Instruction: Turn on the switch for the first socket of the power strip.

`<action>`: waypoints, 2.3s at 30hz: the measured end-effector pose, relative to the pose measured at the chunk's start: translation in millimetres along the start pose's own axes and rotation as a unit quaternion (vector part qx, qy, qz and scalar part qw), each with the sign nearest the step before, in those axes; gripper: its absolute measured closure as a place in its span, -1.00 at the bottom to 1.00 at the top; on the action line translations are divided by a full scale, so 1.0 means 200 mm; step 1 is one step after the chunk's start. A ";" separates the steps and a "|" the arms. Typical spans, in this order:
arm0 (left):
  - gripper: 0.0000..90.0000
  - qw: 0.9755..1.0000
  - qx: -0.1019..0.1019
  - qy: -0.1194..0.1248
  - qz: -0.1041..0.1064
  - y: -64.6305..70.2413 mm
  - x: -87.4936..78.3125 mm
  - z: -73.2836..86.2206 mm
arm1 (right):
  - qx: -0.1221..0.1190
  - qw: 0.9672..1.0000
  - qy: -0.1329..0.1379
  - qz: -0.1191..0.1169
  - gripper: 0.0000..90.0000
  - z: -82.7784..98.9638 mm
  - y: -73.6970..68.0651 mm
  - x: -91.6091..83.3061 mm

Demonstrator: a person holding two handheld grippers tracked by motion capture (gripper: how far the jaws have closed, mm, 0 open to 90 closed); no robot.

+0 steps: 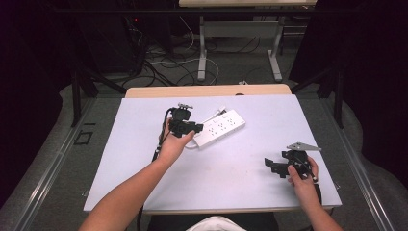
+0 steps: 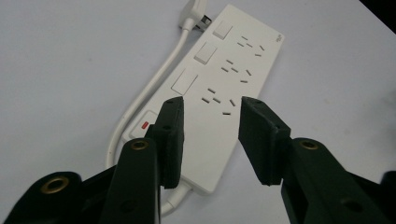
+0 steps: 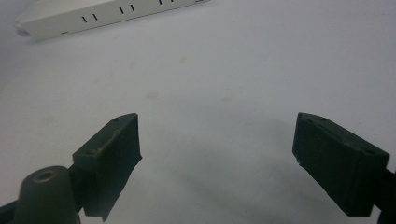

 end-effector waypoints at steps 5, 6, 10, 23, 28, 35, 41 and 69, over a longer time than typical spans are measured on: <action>0.22 1.000 0.013 -0.007 0.016 0.03 0.02 0.01 | -0.001 1.000 0.000 0.000 -0.68 0.00 0.00 0.01; 0.20 1.000 0.015 -0.007 0.020 0.04 0.03 0.01 | 0.003 1.000 -0.001 0.000 -0.68 -0.01 0.00 0.01; 0.11 0.999 0.030 -0.010 0.034 0.08 0.04 0.02 | 0.004 1.000 0.003 0.000 -0.68 -0.01 0.00 0.02; -0.10 0.998 0.058 -0.014 0.025 0.11 0.12 0.07 | 0.006 1.000 0.006 -0.004 -0.68 -0.02 0.00 0.00; -0.17 0.996 0.081 -0.017 0.022 0.13 0.17 0.07 | 0.008 1.000 0.006 -0.004 -0.68 -0.02 0.00 0.00; -0.24 0.996 0.087 -0.028 0.016 0.14 0.21 0.07 | 0.007 1.000 0.007 -0.004 -0.68 -0.02 0.00 0.00; -0.43 0.994 0.095 -0.046 0.022 0.17 0.22 0.09 | 0.006 1.000 0.008 -0.005 -0.68 -0.02 0.00 0.00; -0.95 0.993 0.093 -0.029 0.061 0.20 0.11 0.35 | 0.001 1.000 0.010 -0.004 -0.68 -0.02 0.00 -0.01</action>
Point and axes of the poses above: each handheld gripper's, and its own axes: x roughly forward along the jaws, z roughly out of its underside, y roughly to its right, the point moved 4 cm from there along x, roughly forward along the jaws, and after that the axes turned 15 degrees about z, right-handed, at the moved point
